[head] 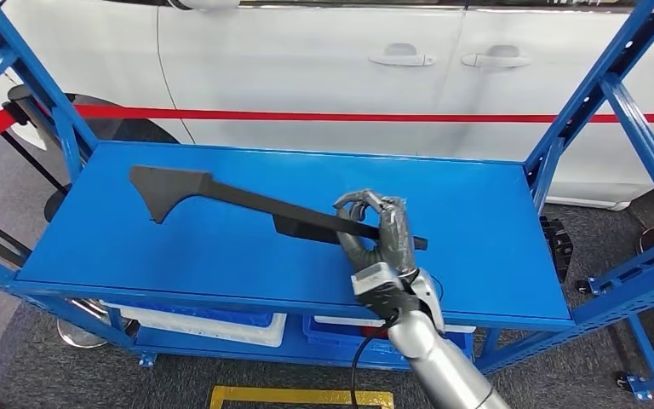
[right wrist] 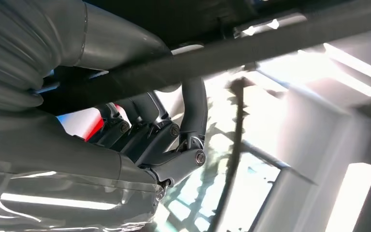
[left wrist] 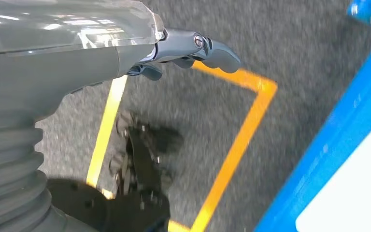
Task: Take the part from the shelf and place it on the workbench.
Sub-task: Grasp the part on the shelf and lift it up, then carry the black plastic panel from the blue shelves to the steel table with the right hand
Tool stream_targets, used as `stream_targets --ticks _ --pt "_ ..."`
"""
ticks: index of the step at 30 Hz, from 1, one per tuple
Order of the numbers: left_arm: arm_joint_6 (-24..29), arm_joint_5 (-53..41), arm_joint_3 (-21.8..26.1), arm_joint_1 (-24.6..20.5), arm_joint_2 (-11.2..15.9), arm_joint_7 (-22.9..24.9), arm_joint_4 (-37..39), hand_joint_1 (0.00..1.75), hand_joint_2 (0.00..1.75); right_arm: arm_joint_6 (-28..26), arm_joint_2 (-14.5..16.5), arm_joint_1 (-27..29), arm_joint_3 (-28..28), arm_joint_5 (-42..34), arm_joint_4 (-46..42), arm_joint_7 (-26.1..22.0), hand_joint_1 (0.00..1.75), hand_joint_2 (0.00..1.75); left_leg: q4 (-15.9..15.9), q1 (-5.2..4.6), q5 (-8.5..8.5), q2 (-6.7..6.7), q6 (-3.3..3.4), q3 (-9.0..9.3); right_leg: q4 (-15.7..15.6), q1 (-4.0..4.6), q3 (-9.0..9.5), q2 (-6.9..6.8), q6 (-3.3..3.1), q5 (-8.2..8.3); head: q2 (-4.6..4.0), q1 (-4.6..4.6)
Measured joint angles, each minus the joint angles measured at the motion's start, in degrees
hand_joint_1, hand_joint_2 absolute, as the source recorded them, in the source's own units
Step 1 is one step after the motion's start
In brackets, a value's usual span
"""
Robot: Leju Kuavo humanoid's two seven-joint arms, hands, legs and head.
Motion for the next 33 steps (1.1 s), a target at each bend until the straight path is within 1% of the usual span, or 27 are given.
stream_targets --ticks 1,3,4,5,6,7,8,9,10,13,14,15,16,18,19,20,21,22,23,24,25,26,28,29,30,31,33 --pt "-0.02 0.14 0.00 0.09 -0.06 -0.62 0.00 0.00 1.75 2.94 -1.17 1.24 -0.99 -6.63 -4.98 -2.50 1.71 1.75 -0.35 0.05 0.23 0.03 0.60 0.00 1.77 -0.09 -0.90 -0.03 0.54 -1.17 0.00 0.04" --pt "-0.02 0.46 0.01 0.28 -0.20 -2.10 0.00 0.00 1.75 12.17 -4.21 4.51 -3.34 -23.16 -18.00 -7.57 1.71 1.75 -0.74 0.19 0.64 0.09 1.76 -0.08 10.40 -0.44 -5.14 -0.17 1.76 -5.15 0.00 0.11" --pt "0.02 0.56 0.02 0.34 -0.27 -2.58 0.00 0.00 1.75 16.41 -5.39 5.60 -4.15 -29.00 -23.04 -8.74 1.71 1.75 -0.91 0.31 0.71 0.12 2.06 0.01 14.36 -0.62 -7.06 -0.24 2.13 -6.70 0.00 0.14" --pt "0.03 0.61 0.02 0.37 -0.31 -2.88 0.00 0.00 1.75 19.25 -6.12 6.21 -4.46 -32.08 -26.08 -8.80 1.71 1.75 -0.84 0.30 0.62 0.08 2.04 0.06 15.49 -0.79 -7.68 -0.30 2.26 -6.36 0.00 0.14" --pt "0.02 0.64 0.02 0.39 -0.36 -3.07 0.00 0.00 1.75 21.04 -6.59 6.42 -4.57 -33.79 -28.03 -8.44 1.71 1.75 -0.73 0.31 0.50 0.03 1.94 0.15 12.82 -0.92 -6.47 -0.34 2.27 -4.49 0.00 0.14" --pt "-0.04 0.65 0.02 0.39 -0.42 -3.27 0.00 0.00 1.75 22.74 -7.05 6.50 -4.66 -35.46 -29.81 -7.91 1.71 1.75 -0.58 0.32 0.32 -0.01 1.76 0.22 8.83 -1.02 -4.60 -0.38 2.21 -2.41 0.00 0.14" --pt "-0.16 0.66 0.02 0.37 -0.46 -3.50 0.00 0.00 1.75 24.27 -7.45 6.49 -4.73 -36.98 -31.34 -7.41 1.71 1.75 -0.29 0.21 0.08 -0.04 1.48 0.20 5.06 -0.97 -2.82 -0.40 2.08 -0.96 0.00 0.15" --pt "-0.36 0.67 0.02 0.35 -0.49 -3.78 0.00 0.00 1.75 25.91 -7.81 6.51 -4.80 -38.60 -32.70 -6.85 1.71 1.75 -0.08 0.11 -0.12 -0.06 1.19 0.14 2.35 -0.95 -1.58 -0.39 1.88 -0.11 0.00 0.13" --pt "-0.62 0.70 0.02 0.33 -0.50 -4.09 0.00 0.00 1.75 27.48 -8.17 6.58 -4.84 -40.02 -33.92 -6.42 1.71 1.75 0.04 0.01 -0.27 -0.07 0.88 0.08 0.94 -0.86 -0.98 -0.36 1.63 0.10 0.00 0.10" --pt "-1.16 0.79 0.01 0.32 -0.54 -4.82 0.00 0.00 1.75 30.86 -9.05 6.84 -4.84 -42.30 -37.02 -5.78 1.71 1.75 0.18 0.09 -0.62 -0.04 -0.03 0.03 0.55 -0.77 -0.95 -0.29 0.68 0.06 0.00 0.05" --pt "-1.27 0.79 0.00 0.31 -0.56 -4.99 0.00 0.00 1.75 31.59 -9.26 6.86 -4.83 -42.55 -37.94 -5.57 1.71 1.75 1.05 0.18 -1.31 0.00 -0.34 -0.30 0.42 -0.83 -0.90 -0.34 0.35 0.12 0.00 0.04" --pt "-1.38 0.79 0.00 0.30 -0.59 -5.15 0.00 0.00 1.75 32.28 -9.44 6.87 -4.78 -42.71 -38.75 -5.36 1.71 1.75 3.06 0.23 -2.61 0.02 -0.61 -1.15 0.30 -0.92 -0.85 -0.42 0.06 0.18 0.00 0.03" --pt "-1.51 0.75 0.00 0.29 -0.61 -5.31 0.00 0.00 1.75 33.00 -9.66 6.86 -4.67 -42.81 -39.47 -5.19 1.71 1.75 6.26 0.26 -4.39 0.05 -0.81 -2.59 0.28 -0.91 -0.82 -0.49 -0.13 0.17 0.00 0.02" --pt "-1.71 0.57 0.00 0.27 -0.64 -5.61 0.00 0.00 1.75 34.48 -10.43 6.58 -4.17 -42.97 -40.70 -4.81 1.71 1.75 13.96 0.28 -7.70 0.06 -1.09 -6.18 0.30 -0.78 -0.82 -0.59 -0.35 0.10 0.00 0.03" --pt "-1.76 0.44 0.00 0.28 -0.66 -5.72 0.00 0.00 1.75 35.09 -10.99 6.27 -3.85 -43.05 -41.23 -4.51 1.71 1.75 16.23 0.27 -8.11 0.06 -1.11 -7.30 0.32 -0.71 -0.79 -0.59 -0.39 0.08 0.00 0.03" --pt "-1.81 0.34 0.00 0.27 -0.66 -5.80 0.00 0.00 1.75 35.54 -11.57 5.92 -3.56 -43.16 -41.70 -4.21 1.71 1.75 16.36 0.27 -7.40 0.06 -1.03 -7.44 0.33 -0.64 -0.72 -0.57 -0.42 0.05 0.00 0.03" --pt "-1.89 0.28 0.00 0.25 -0.66 -5.88 0.00 0.00 1.75 35.83 -12.10 5.58 -3.33 -43.28 -42.12 -4.00 1.71 1.75 14.23 0.26 -5.71 0.06 -0.85 -6.52 0.33 -0.57 -0.59 -0.55 -0.43 0.02 0.00 0.03" --pt "-1.97 0.26 0.00 0.21 -0.65 -6.01 0.00 0.00 1.75 36.02 -12.60 5.26 -3.14 -43.42 -42.50 -3.90 1.71 1.75 10.35 0.23 -3.43 0.06 -0.52 -4.74 0.33 -0.52 -0.43 -0.53 -0.41 -0.03 0.00 0.03" --pt "-2.06 0.26 0.00 0.17 -0.62 -6.14 0.00 0.00 1.75 36.14 -13.00 4.97 -3.00 -43.57 -42.80 -3.94 1.71 1.75 6.33 0.10 -1.72 0.06 -0.17 -2.86 0.35 -0.40 -0.31 -0.52 -0.34 -0.09 0.00 0.04" --pt "-2.15 0.27 0.00 0.14 -0.61 -6.30 0.00 0.00 1.75 36.22 -13.40 4.67 -2.87 -43.74 -43.02 -3.99 1.71 1.75 3.03 -0.05 -0.57 0.06 0.18 -1.36 0.39 -0.31 -0.31 -0.51 -0.21 -0.12 0.00 0.04" --pt "-2.25 0.28 0.00 0.10 -0.59 -6.45 0.00 0.00 1.75 36.27 -13.80 4.35 -2.72 -43.93 -43.17 -4.04 1.71 1.75 1.03 -0.21 -0.08 0.04 0.48 -0.49 0.41 -0.26 -0.39 -0.51 -0.01 -0.10 0.00 0.05" --pt "-2.35 0.30 0.00 0.08 -0.57 -6.56 0.00 0.00 1.75 36.30 -14.20 4.01 -2.58 -44.15 -43.28 -4.07 1.71 1.75 0.47 -0.37 -0.12 0.02 0.72 -0.31 0.42 -0.25 -0.49 -0.52 0.27 0.03 0.00 0.06" --pt "-2.54 0.38 0.00 0.03 -0.60 -6.68 0.00 0.00 1.75 36.22 -15.00 2.97 -2.23 -44.76 -43.48 -3.99 1.71 1.75 0.06 -0.26 0.48 0.08 1.27 -0.38 0.51 -0.34 -0.64 -0.55 0.94 0.13 0.00 0.08" --pt "-2.60 0.48 0.00 0.00 -0.63 -6.69 0.00 0.00 1.75 36.16 -15.39 2.21 -2.09 -45.20 -43.56 -3.84 1.71 1.75 -0.19 -0.12 0.87 0.16 1.59 -0.41 1.02 -0.37 -0.86 -0.56 1.25 -0.46 0.00 0.09" --pt "-2.62 0.63 0.00 -0.06 -0.67 -6.69 0.00 0.00 1.75 36.09 -15.78 1.33 -1.95 -45.74 -43.60 -3.58 1.71 1.75 -0.47 0.04 1.20 0.26 1.88 -0.52 2.48 -0.38 -1.46 -0.55 1.50 -1.79 0.00 0.11" --pt "-2.63 0.78 0.00 -0.13 -0.71 -6.69 0.00 0.00 1.75 36.06 -16.15 0.52 -1.85 -46.31 -43.61 -3.29 1.71 1.75 -0.59 0.12 1.45 0.35 2.10 -0.71 5.14 -0.46 -2.51 -0.55 1.72 -3.78 0.00 0.13" --pt "-2.63 1.03 0.00 -0.22 -0.74 -6.69 0.00 0.00 1.75 35.98 -16.79 -0.56 -1.68 -47.20 -43.58 -2.88 1.71 1.75 -0.42 0.11 1.75 0.37 2.35 -1.40 12.47 -0.62 -5.34 -0.55 2.09 -7.84 0.00 0.14"
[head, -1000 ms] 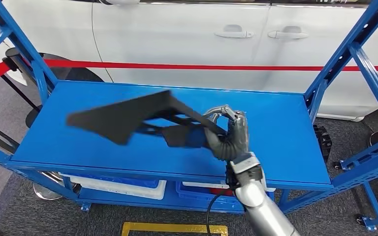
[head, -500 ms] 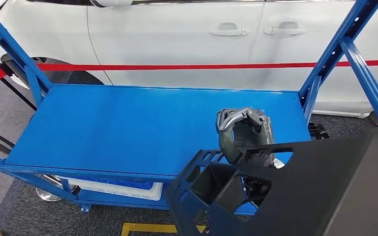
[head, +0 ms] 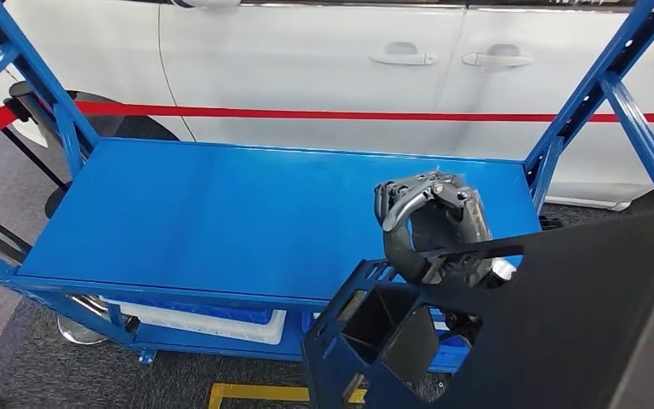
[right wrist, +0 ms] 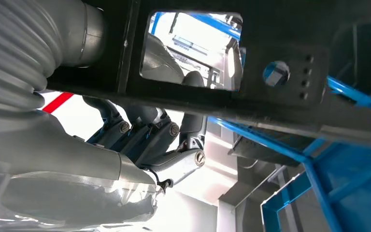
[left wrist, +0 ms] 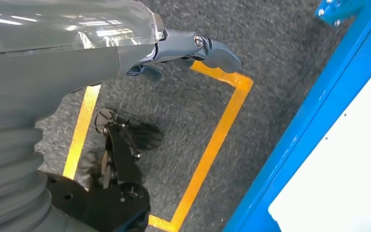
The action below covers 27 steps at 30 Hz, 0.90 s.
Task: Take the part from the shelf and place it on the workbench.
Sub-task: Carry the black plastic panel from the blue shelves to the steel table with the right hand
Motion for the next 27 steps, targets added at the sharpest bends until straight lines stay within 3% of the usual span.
stream_targets --ticks 1,2,3,6,8,11,13,15,16,17,18,19,21,22,23,25,27 --pt "0.01 0.06 0.01 0.00 -0.02 0.00 0.00 0.00 1.75 -0.07 -0.27 -0.31 0.10 -0.37 0.04 0.04 1.71 1.75 0.18 0.00 0.14 0.00 0.01 -0.37 2.68 -0.14 -0.90 -0.01 0.19 -0.99 0.00 0.00" --pt "0.03 0.14 0.01 0.02 -0.04 0.02 0.00 0.00 1.75 -0.19 -0.51 -0.58 0.22 -0.83 0.07 0.03 1.71 1.75 0.41 0.01 0.27 -0.02 -0.05 -0.74 3.47 -0.30 -0.89 -0.02 0.35 -0.92 0.00 -0.01" --pt "0.06 0.23 0.02 0.04 -0.11 0.05 0.00 0.00 1.75 -0.38 -0.72 -0.90 0.38 -1.45 0.10 0.01 1.71 1.75 0.71 0.04 0.37 -0.05 -0.14 -1.11 1.88 -0.49 0.29 -0.04 0.48 0.22 0.00 -0.01" --pt "0.44 0.58 0.05 -0.02 -0.36 0.32 0.00 0.00 1.75 -0.99 -1.19 -1.97 0.86 -3.79 0.21 -0.33 1.71 1.75 1.74 -0.02 0.63 -0.17 -0.74 -2.13 -8.61 -0.80 6.28 0.04 0.46 4.27 0.00 -0.03" --pt "0.72 0.90 0.10 -0.06 -0.39 0.63 0.00 0.00 1.75 -1.22 -1.29 -2.58 1.21 -5.66 0.38 -0.33 1.71 1.75 1.96 -0.18 1.08 -0.25 -1.50 -2.64 -11.02 -0.52 7.11 0.19 -0.07 4.87 0.00 -0.07" --pt "0.82 1.25 0.16 0.04 -0.41 1.04 0.01 0.00 1.75 -0.98 -1.31 -3.85 2.24 -9.00 0.79 0.80 1.71 1.75 2.16 0.00 1.16 -0.30 -2.62 -3.27 -11.23 -0.50 6.25 0.05 -1.39 6.19 0.00 -0.09" --pt "0.80 1.33 0.22 0.01 -0.42 1.14 0.02 0.00 1.75 -0.65 -1.30 -4.63 2.88 -10.36 1.08 1.41 1.71 1.75 5.75 0.16 -2.33 -0.30 -3.09 -4.70 -11.54 -0.68 5.31 -0.27 -2.18 7.26 0.00 -0.16" --pt "0.79 1.42 0.31 -0.07 -0.42 1.18 0.02 0.00 1.75 -0.74 -1.30 -4.92 3.20 -11.01 1.39 1.57 1.71 1.75 13.15 0.19 -7.70 -0.28 -3.42 -6.84 -11.52 -0.50 3.94 -0.49 -2.52 8.29 0.00 -0.20" --pt "0.79 1.49 0.36 -0.09 -0.41 1.21 0.02 0.00 1.75 -0.88 -1.30 -4.96 3.31 -11.25 1.57 1.56 1.71 1.75 16.31 0.20 -9.54 -0.28 -3.51 -7.42 -11.48 -0.39 3.20 -0.56 -2.57 8.81 0.00 -0.20" --pt "0.81 1.57 0.40 -0.07 -0.40 1.26 0.02 0.00 1.75 -1.03 -1.30 -5.04 3.40 -11.49 1.76 1.50 1.71 1.75 17.64 0.18 -10.32 -0.28 -3.50 -7.02 -11.42 -0.29 2.47 -0.60 -2.59 9.34 0.00 -0.20" --pt "0.84 1.63 0.44 -0.06 -0.39 1.31 0.02 0.00 1.75 -1.15 -1.30 -5.20 3.47 -11.69 1.95 1.43 1.71 1.75 16.53 0.16 -10.01 -0.28 -3.38 -5.41 -11.35 -0.21 1.81 -0.60 -2.57 9.84 0.00 -0.20" --pt "0.89 1.67 0.47 -0.07 -0.38 1.37 0.02 0.00 1.75 -1.24 -1.32 -5.49 3.55 -11.91 2.15 1.39 1.71 1.75 13.38 0.11 -8.99 -0.28 -3.16 -2.73 -11.30 -0.14 1.20 -0.58 -2.51 10.35 0.00 -0.20" --pt "0.98 1.67 0.51 -0.22 -0.20 1.50 0.02 0.00 1.75 -1.32 -1.44 -6.49 3.70 -12.53 2.54 1.48 1.71 1.75 4.66 -0.14 -6.92 -0.27 -2.43 3.46 -11.24 -0.02 0.34 -0.54 -2.22 11.34 0.00 -0.20" --pt "1.02 1.67 0.52 -0.31 -0.08 1.57 0.02 0.00 1.75 -1.31 -1.64 -7.13 3.80 -13.07 2.74 1.61 1.71 1.75 1.70 -0.35 -6.27 -0.27 -2.05 5.23 -11.28 0.01 0.08 -0.56 -1.93 11.85 0.00 -0.19" --pt "1.04 1.66 0.52 -0.38 0.05 1.66 0.02 0.00 1.75 -1.33 -1.94 -7.73 3.92 -13.69 2.94 1.73 1.71 1.75 0.18 -0.56 -5.96 -0.28 -1.69 5.94 -11.36 -0.01 -0.08 -0.63 -1.59 12.33 0.00 -0.17" --pt "1.05 1.58 0.52 -0.33 0.20 1.85 0.02 0.00 1.75 -1.66 -2.71 -8.57 4.19 -14.66 3.34 1.84 1.71 1.75 -0.16 -0.79 -5.06 -0.32 -1.08 5.41 -11.79 -0.11 -0.16 -0.76 -0.81 13.38 0.00 -0.14" --pt "1.04 1.35 0.52 -0.26 0.24 2.01 0.03 0.00 1.75 -2.36 -3.48 -8.87 4.43 -14.81 3.60 1.75 1.71 1.75 -0.65 -0.54 -3.55 -0.17 -0.55 4.80 -11.52 -0.20 -0.68 -0.58 -0.22 12.65 0.00 -0.10"
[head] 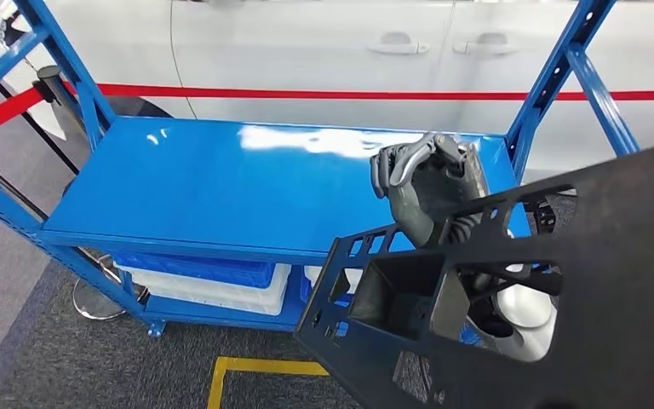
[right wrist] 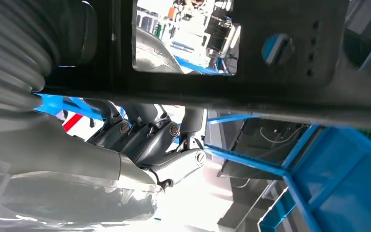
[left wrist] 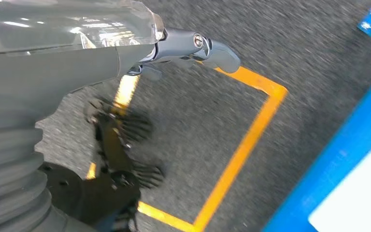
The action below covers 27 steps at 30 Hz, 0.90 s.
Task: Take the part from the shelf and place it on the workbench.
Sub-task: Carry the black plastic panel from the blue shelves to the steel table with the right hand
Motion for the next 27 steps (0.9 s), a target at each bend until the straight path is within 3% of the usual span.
stream_targets --ticks 1,2,4,5,6,7,8,9,11,12,14,15,16,19,20,21,22,23,25,27 --pt "-0.01 -0.10 0.00 0.02 -0.02 0.05 0.01 0.00 1.75 -0.40 -0.40 0.00 0.13 0.14 0.07 -0.13 1.71 1.75 -0.27 0.16 0.85 0.16 0.28 -0.57 1.30 -0.01 -0.64 0.14 0.22 -1.94 0.00 0.03" --pt "-0.02 -0.18 0.00 0.00 -0.04 0.08 0.01 0.00 1.75 -0.79 -0.86 0.12 0.28 0.36 0.11 -0.41 1.71 1.75 -0.35 0.24 1.61 0.31 0.48 -1.28 3.79 -0.10 -1.46 0.26 0.37 -4.88 0.00 0.05" --pt "-0.03 -0.26 0.00 0.02 -0.08 0.10 0.01 0.00 1.75 -1.38 -1.87 0.86 0.56 0.99 0.14 -1.35 1.71 1.75 -0.25 0.21 2.90 0.45 0.72 -3.06 10.91 -0.15 -2.89 0.30 0.68 -10.23 0.00 0.07" --pt "-0.04 -0.30 0.00 0.05 -0.10 0.09 0.01 0.00 1.75 -1.56 -2.42 1.35 0.64 1.25 0.14 -1.90 1.71 1.75 -0.11 0.21 3.52 0.45 0.67 -4.00 13.76 -0.20 -2.98 0.30 0.83 -11.07 0.00 0.08" --pt "-0.04 -0.35 -0.01 0.10 -0.13 0.09 0.01 0.00 1.75 -1.68 -2.93 1.77 0.70 1.41 0.14 -2.36 1.71 1.75 0.11 0.22 4.07 0.45 0.57 -4.95 15.06 -0.26 -2.34 0.30 0.95 -10.54 0.00 0.08" --pt "-0.05 -0.40 -0.02 0.14 -0.16 0.10 0.01 0.00 1.75 -1.71 -3.39 2.01 0.73 1.35 0.13 -2.69 1.71 1.75 0.44 0.24 4.54 0.46 0.41 -5.90 14.43 -0.36 -0.82 0.29 1.02 -9.14 0.00 0.08" --pt "-0.08 -0.46 -0.03 0.15 -0.19 0.14 0.01 0.00 1.75 -1.64 -3.81 2.08 0.73 1.04 0.09 -2.86 1.71 1.75 0.88 0.27 4.94 0.46 0.19 -6.81 12.04 -0.49 1.62 0.29 1.08 -7.77 0.00 0.08" --pt "-0.11 -0.52 -0.04 0.12 -0.19 0.20 0.01 0.00 1.75 -1.52 -4.21 2.04 0.69 0.62 -0.04 -2.91 1.71 1.75 1.41 0.21 5.23 0.45 -0.07 -7.67 8.35 -0.55 4.64 0.30 1.09 -7.41 0.00 0.09" --pt "-0.16 -0.60 -0.04 0.03 -0.15 0.36 0.01 0.00 1.75 -1.32 -4.85 2.03 0.52 -0.16 -0.60 -2.75 1.71 1.75 2.24 0.09 5.84 0.42 -0.66 -8.78 1.98 -0.43 9.07 0.46 0.59 -8.43 0.00 0.04" --pt "-0.16 -0.60 -0.04 0.03 -0.11 0.45 0.01 0.00 1.75 -1.36 -5.06 2.14 0.45 -0.26 -0.93 -2.51 1.71 1.75 2.37 0.05 6.26 0.40 -0.98 -9.07 0.44 -0.23 9.85 0.52 0.14 -9.04 0.00 0.02" --pt "-0.10 -0.60 -0.05 0.23 -0.04 0.68 0.12 0.00 1.75 -1.73 -5.27 2.60 0.40 0.08 -1.35 -1.93 1.71 1.75 2.35 0.20 6.94 0.33 -1.66 -9.50 0.09 -0.11 9.15 0.40 -0.96 -8.36 0.00 0.04" --pt "-0.04 -0.64 -0.07 0.36 -0.01 0.85 0.20 0.00 1.75 -2.03 -5.31 2.80 0.40 0.37 -1.50 -1.65 1.71 1.75 2.83 0.32 6.16 0.31 -1.97 -9.97 0.09 -0.09 8.60 0.32 -1.50 -7.75 0.00 0.01" --pt "0.01 -0.68 -0.09 0.47 0.03 1.02 0.28 0.00 1.75 -2.32 -5.32 2.96 0.40 0.68 -1.68 -1.44 1.71 1.75 4.19 0.44 4.32 0.29 -2.24 -10.65 0.03 -0.12 7.92 0.24 -1.98 -7.09 0.00 -0.02" --pt "0.36 -0.77 -0.15 0.55 0.20 1.41 0.34 0.00 1.75 -2.68 -5.32 3.56 0.33 1.57 -2.16 -1.04 1.71 1.75 13.50 0.62 -4.06 0.30 -2.68 -12.80 0.07 0.15 5.58 0.20 -2.72 -5.14 -0.01 -0.12" --pt "0.50 -0.78 -0.15 0.54 0.27 1.54 0.34 0.00 1.75 -2.67 -5.32 3.99 0.29 1.97 -2.22 -1.03 1.71 1.75 16.47 0.60 -5.23 0.29 -2.64 -12.90 0.14 0.34 4.71 0.21 -2.79 -4.49 -0.01 -0.11" --pt "0.62 -0.78 -0.16 0.51 0.33 1.64 0.34 0.00 1.75 -2.62 -5.32 4.45 0.26 2.41 -2.24 -1.05 1.71 1.75 18.11 0.53 -4.97 0.28 -2.46 -12.36 0.23 0.54 3.82 0.21 -2.84 -3.86 -0.01 -0.13" --pt "0.70 -0.78 -0.16 0.49 0.36 1.73 0.34 0.00 1.75 -2.55 -5.33 4.85 0.23 2.85 -2.27 -1.08 1.71 1.75 17.96 0.37 -3.59 0.27 -2.12 -10.95 0.33 0.76 2.96 0.21 -2.87 -3.24 -0.01 -0.13" --pt "0.74 -0.78 -0.17 0.48 0.38 1.79 0.34 0.00 1.75 -2.48 -5.34 5.14 0.20 3.25 -2.35 -1.12 1.71 1.75 15.94 0.11 -1.93 0.25 -1.56 -8.59 0.41 0.96 2.20 0.24 -2.88 -2.65 0.00 -0.13" --pt "0.80 -0.78 -0.18 0.41 0.63 1.85 0.34 0.00 1.75 -2.39 -5.40 5.43 0.00 3.85 -2.67 -1.26 1.71 1.75 7.81 -0.72 -1.19 0.24 0.05 -2.01 0.47 1.09 1.25 0.21 -2.77 -1.54 0.00 -0.10" --pt "0.85 -0.78 -0.19 0.24 0.92 1.86 0.34 0.00 1.75 -2.33 -5.49 5.63 -0.27 4.31 -2.96 -1.63 1.71 1.75 1.28 -1.42 -2.54 0.20 1.03 2.26 0.24 0.81 0.98 -0.01 -2.29 -0.41 0.00 -0.09"
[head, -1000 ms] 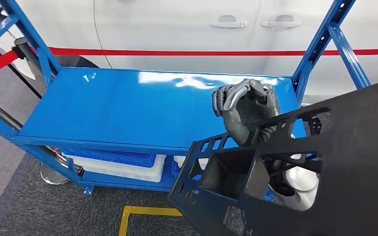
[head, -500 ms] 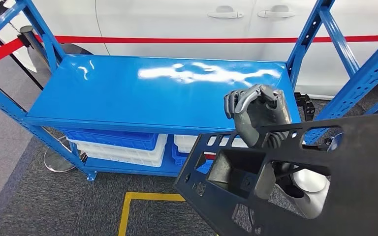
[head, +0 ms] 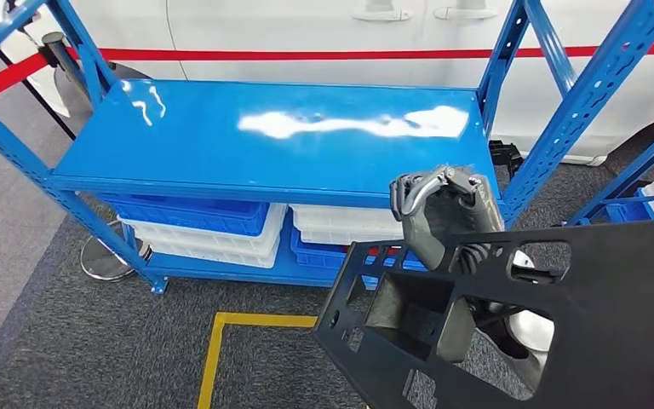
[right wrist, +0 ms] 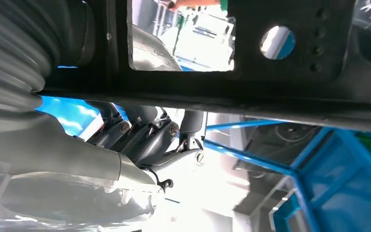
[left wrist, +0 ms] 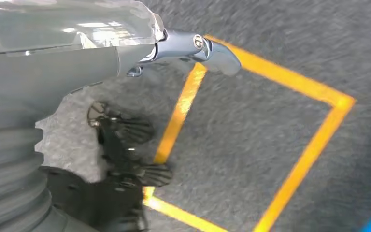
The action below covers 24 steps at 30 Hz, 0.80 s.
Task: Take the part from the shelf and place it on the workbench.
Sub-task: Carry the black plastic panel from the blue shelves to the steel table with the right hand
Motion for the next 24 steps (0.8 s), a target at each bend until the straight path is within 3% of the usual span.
stream_targets --ticks 2,3,4,5,7,8,9,10,12,13,15,17,18,19,20,22,23,24 --pt "0.03 0.03 -0.01 -0.08 0.04 -0.01 0.01 0.00 1.75 0.06 -0.09 0.31 -0.13 0.39 -0.09 -0.40 1.71 1.75 -2.00 -0.16 0.76 0.01 0.28 0.39 -0.55 -0.29 -0.13 -0.14 0.68 1.18 0.00 -0.09" --pt "0.03 0.05 -0.01 -0.09 0.01 -0.01 0.01 0.00 1.75 0.07 -0.20 0.51 -0.18 0.56 -0.10 -0.48 1.71 1.75 -2.59 -0.09 1.73 0.16 0.51 0.12 -0.51 -0.36 -0.33 -0.05 1.01 0.89 0.00 -0.13" --pt "0.03 0.06 -0.02 -0.09 -0.03 0.01 0.02 0.00 1.75 0.07 -0.32 0.69 -0.23 0.72 -0.10 -0.52 1.71 1.75 -3.13 0.06 2.77 0.35 0.66 -0.31 0.26 -0.37 -0.70 0.08 1.32 -0.54 0.00 -0.10" --pt "0.03 0.07 -0.04 -0.06 -0.08 0.01 0.02 0.00 1.75 0.07 -0.44 0.82 -0.28 0.85 -0.10 -0.53 1.71 1.75 -3.54 0.26 3.78 0.54 0.74 -0.93 2.08 -0.41 -1.27 0.20 1.63 -3.07 0.00 -0.06" --pt "0.03 0.07 -0.07 0.01 -0.21 0.02 0.02 0.00 1.75 0.07 -0.57 1.07 -0.31 1.05 -0.11 -0.54 1.71 1.75 -3.36 0.34 5.32 0.76 0.78 -2.90 8.55 -0.76 -2.65 0.32 2.28 -8.95 0.00 0.02" --pt "0.03 0.07 -0.09 0.06 -0.28 0.02 0.01 0.00 1.75 0.07 -0.62 1.23 -0.31 1.10 -0.11 -0.55 1.71 1.75 -3.09 0.40 6.03 0.79 0.66 -4.08 11.99 -0.99 -3.07 0.32 2.62 -10.29 0.00 0.01" --pt "0.03 0.07 -0.10 0.07 -0.36 0.02 0.01 0.00 1.75 0.07 -0.68 1.39 -0.31 1.14 -0.11 -0.55 1.71 1.75 -2.71 0.50 6.72 0.81 0.49 -5.37 14.41 -1.24 -2.95 0.32 2.96 -10.09 0.00 0.01" --pt "0.03 0.07 -0.11 0.06 -0.43 0.01 0.01 0.00 1.75 0.07 -0.75 1.50 -0.31 1.16 -0.11 -0.55 1.71 1.75 -2.21 0.66 7.33 0.81 0.25 -6.69 15.25 -1.46 -2.09 0.31 3.29 -8.72 0.00 0.01" --pt "0.02 0.09 -0.13 0.06 -0.51 -0.02 0.01 0.00 1.75 0.06 -0.80 1.58 -0.31 1.24 -0.15 -0.55 1.71 1.75 -0.87 1.03 8.22 0.80 -0.39 -9.13 11.30 -1.95 2.37 0.31 3.90 -6.09 0.00 0.01" --pt "0.01 0.12 -0.14 0.05 -0.52 -0.10 0.00 0.00 1.75 0.04 -0.81 1.63 -0.31 1.37 -0.22 -0.57 1.71 1.75 -0.09 1.14 8.53 0.75 -0.73 -10.15 7.27 -1.97 5.45 0.36 4.07 -6.52 0.00 0.01" --pt "-0.10 0.19 -0.14 0.08 -0.52 -0.42 0.00 0.00 1.75 -0.08 -0.81 2.04 -0.33 2.03 -0.57 -0.82 1.71 1.75 0.87 1.18 9.33 0.64 -1.47 -11.39 1.20 -1.72 9.46 0.46 3.51 -8.71 0.00 0.02" --pt "-0.23 0.21 -0.19 0.26 -0.55 -0.81 0.04 0.00 1.75 -0.41 -0.79 2.82 -0.33 3.10 -0.94 -1.19 1.71 1.75 0.84 1.27 10.43 0.51 -2.19 -11.87 -0.18 -1.36 9.53 0.46 2.28 -8.87 0.00 0.03" --pt "-0.28 0.17 -0.24 0.39 -0.57 -0.98 0.09 0.00 1.75 -0.66 -0.76 3.19 -0.33 3.64 -1.07 -1.29 1.71 1.75 1.00 1.41 10.22 0.43 -2.50 -12.24 -0.29 -1.38 9.03 0.34 1.78 -8.24 0.00 0.06" --pt "-0.31 0.12 -0.30 0.52 -0.61 -1.10 0.14 0.00 1.75 -0.85 -0.75 3.58 -0.33 4.11 -1.24 -1.33 1.71 1.75 1.80 1.56 8.97 0.35 -2.83 -12.77 -0.39 -1.43 8.39 0.17 1.24 -7.54 0.00 0.01" --pt "-0.33 0.07 -0.35 0.62 -0.63 -1.18 0.19 0.00 1.75 -0.96 -0.73 3.92 -0.33 4.44 -1.44 -1.35 1.71 1.75 3.60 1.71 6.67 0.29 -3.15 -13.49 -0.53 -1.53 7.60 -0.01 0.79 -6.83 0.00 -0.03" --pt "-0.31 0.05 -0.41 0.60 -0.66 -1.23 0.20 0.00 1.75 -0.54 -0.77 4.26 -0.33 4.66 -1.84 -1.36 1.71 1.75 10.13 1.95 0.96 0.26 -3.72 -15.13 -0.55 -1.43 5.84 -0.33 0.32 -5.51 0.00 -0.14" --pt "-0.27 0.13 -0.42 0.57 -0.65 -1.25 0.20 0.00 1.75 -0.06 -0.92 4.31 -0.34 4.47 -1.95 -1.37 1.71 1.75 13.76 2.02 -0.54 0.26 -3.92 -15.70 -0.54 -1.35 4.96 -0.53 0.28 -4.90 0.00 -0.16" --pt "-0.22 0.27 -0.42 0.55 -0.63 -1.27 0.20 0.00 1.75 0.51 -1.19 4.30 -0.34 4.13 -1.99 -1.36 1.71 1.75 16.52 2.05 -0.52 0.27 -4.03 -15.86 -0.51 -1.30 4.13 -0.81 0.32 -4.28 0.00 -0.15"
